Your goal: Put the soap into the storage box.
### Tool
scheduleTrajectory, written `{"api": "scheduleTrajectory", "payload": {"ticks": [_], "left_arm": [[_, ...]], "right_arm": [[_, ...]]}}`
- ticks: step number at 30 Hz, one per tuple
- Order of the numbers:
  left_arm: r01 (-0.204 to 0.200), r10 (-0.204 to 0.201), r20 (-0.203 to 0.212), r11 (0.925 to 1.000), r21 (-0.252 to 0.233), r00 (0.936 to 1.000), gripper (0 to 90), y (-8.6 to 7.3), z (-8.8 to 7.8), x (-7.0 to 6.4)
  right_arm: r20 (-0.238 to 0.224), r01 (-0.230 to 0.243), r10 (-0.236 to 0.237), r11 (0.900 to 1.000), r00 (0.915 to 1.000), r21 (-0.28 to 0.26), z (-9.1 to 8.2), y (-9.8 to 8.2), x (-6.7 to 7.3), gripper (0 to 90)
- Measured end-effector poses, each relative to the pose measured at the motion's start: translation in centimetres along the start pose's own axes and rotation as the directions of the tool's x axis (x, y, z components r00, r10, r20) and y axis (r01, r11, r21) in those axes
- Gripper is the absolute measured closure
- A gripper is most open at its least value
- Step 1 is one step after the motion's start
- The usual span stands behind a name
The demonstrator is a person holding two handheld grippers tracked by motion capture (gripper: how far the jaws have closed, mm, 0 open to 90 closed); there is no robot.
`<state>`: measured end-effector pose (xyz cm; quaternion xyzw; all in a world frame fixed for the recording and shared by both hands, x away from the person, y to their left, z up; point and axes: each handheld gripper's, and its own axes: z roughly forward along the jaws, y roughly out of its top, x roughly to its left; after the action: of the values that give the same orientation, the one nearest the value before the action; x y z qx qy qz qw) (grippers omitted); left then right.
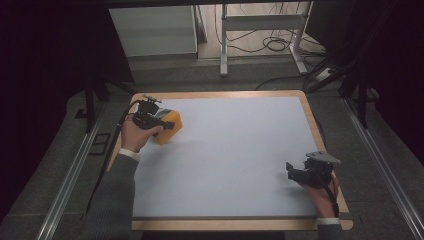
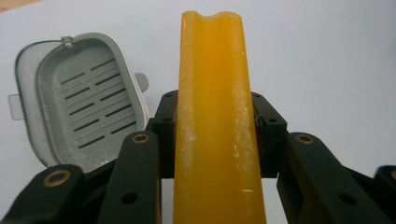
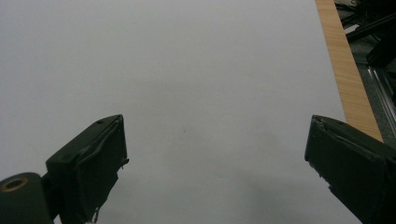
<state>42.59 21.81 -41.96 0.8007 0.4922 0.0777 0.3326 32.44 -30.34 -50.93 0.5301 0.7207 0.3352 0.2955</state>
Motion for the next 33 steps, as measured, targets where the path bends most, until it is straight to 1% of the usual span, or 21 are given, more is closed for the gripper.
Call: {"api": "scheduleTrajectory", "payload": {"ticks": [5,8,12,13,16,19,24,27,30,33], "left_arm": [[0.017,-0.017,-0.015,0.9998,-0.005,0.9997,61.3,0.4,-0.1,0.5],[0.028,-0.028,-0.017,0.9995,-0.011,0.9994,61.3,0.8,-0.1,0.9],[0.034,-0.034,-0.025,0.9993,-0.014,0.9991,61.3,1.1,-0.2,1.3],[0.044,-0.045,-0.030,0.9988,-0.021,0.9986,61.3,1.3,-0.3,1.6],[0.057,-0.058,-0.039,0.9980,-0.029,0.9976,61.3,1.5,-0.4,2.1],[0.072,-0.073,-0.053,0.9970,-0.029,0.9959,61.3,1.7,-0.3,2.7],[0.089,-0.090,-0.066,0.9956,-0.029,0.9937,61.3,1.9,0.0,3.3],[0.105,-0.107,-0.072,0.9941,-0.025,0.9917,61.3,2.2,0.6,3.9],[0.111,-0.113,-0.076,0.9934,-0.026,0.9907,61.3,2.3,0.9,4.3],[0.132,-0.134,-0.084,0.9908,-0.032,0.9874,61.3,2.5,1.2,5.0]], "right_arm": [[-0.001,0.001,-0.001,1.000,1.0000,-0.001,0.0,0.0,0.0,5.7],[-0.001,0.001,-0.001,1.000,1.0000,0.000,0.0,0.0,0.0,5.7],[-0.001,-0.001,0.001,1.000,1.0000,0.001,0.0,0.0,0.0,5.7],[0.000,-0.002,0.002,1.000,1.0000,0.001,0.0,0.0,-0.1,5.7],[0.001,-0.002,0.002,1.000,1.0000,0.001,0.0,0.0,-0.1,5.7],[0.003,-0.002,0.002,1.000,1.0000,0.001,0.0,0.0,-0.1,5.7],[0.003,-0.003,0.003,1.000,1.0000,0.002,0.1,-0.1,-0.1,5.7],[0.003,-0.004,0.004,1.000,1.0000,0.003,0.1,-0.1,-0.1,5.7],[0.004,-0.004,0.004,1.000,1.0000,0.004,0.1,-0.1,-0.1,5.7],[0.003,-0.005,0.005,1.000,1.0000,0.005,0.1,-0.1,-0.2,5.7]]}}
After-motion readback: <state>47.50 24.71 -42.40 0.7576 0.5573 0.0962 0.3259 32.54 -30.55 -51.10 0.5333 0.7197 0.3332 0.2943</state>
